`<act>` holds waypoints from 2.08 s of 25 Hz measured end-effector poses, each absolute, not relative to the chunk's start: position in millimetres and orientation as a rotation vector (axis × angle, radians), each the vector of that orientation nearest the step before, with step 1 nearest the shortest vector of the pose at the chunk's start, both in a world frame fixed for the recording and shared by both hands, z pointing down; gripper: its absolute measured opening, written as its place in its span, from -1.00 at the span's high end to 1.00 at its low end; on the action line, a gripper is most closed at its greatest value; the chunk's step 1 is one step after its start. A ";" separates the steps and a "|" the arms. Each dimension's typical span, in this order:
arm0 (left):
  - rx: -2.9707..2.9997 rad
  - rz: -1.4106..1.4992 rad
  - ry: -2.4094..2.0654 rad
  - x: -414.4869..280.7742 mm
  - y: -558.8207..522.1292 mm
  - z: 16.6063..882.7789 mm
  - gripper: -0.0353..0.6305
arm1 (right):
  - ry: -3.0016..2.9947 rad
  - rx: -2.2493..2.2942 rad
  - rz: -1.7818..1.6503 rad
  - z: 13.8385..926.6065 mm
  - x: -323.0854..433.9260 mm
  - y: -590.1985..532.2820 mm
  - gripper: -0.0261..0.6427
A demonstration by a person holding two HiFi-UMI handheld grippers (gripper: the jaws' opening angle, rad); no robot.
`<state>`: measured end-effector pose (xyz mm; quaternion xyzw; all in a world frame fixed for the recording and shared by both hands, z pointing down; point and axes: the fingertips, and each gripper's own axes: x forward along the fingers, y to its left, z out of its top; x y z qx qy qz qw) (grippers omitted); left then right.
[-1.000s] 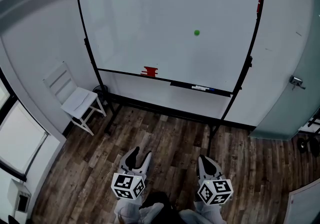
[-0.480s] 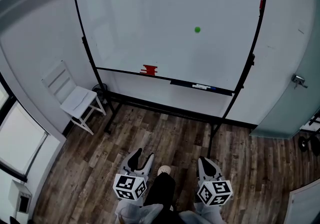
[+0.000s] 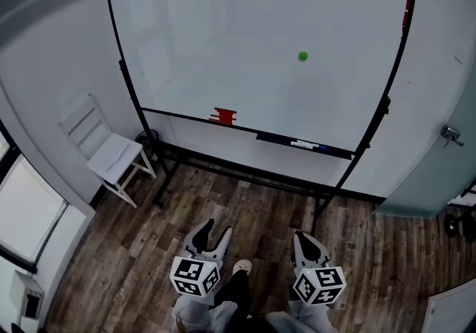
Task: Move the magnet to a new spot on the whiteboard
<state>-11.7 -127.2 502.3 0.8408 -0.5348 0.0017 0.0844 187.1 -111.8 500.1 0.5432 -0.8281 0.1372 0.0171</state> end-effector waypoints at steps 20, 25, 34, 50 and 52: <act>2.516 -0.030 -1.611 -32.2 -297.9 473.5 0.29 | -2.596 1.695 0.381 466.9 166.9 -280.6 0.83; 2.515 -0.035 -1.612 -38.7 -337.7 472.3 0.29 | -2.592 1.703 0.363 462.7 163.7 -321.4 0.83; 2.554 -0.035 -1.601 -44.3 -399.8 467.2 0.29 | -2.592 1.739 0.332 455.5 160.0 -381.4 0.84; 2.680 -0.025 -1.480 -18.0 -482.0 456.9 0.29 | -2.565 1.858 0.219 430.9 180.7 -450.1 0.83; 2.717 -0.033 -1.457 -6.1 -487.3 446.0 0.29 | -2.554 1.880 0.188 421.2 189.9 -452.1 0.84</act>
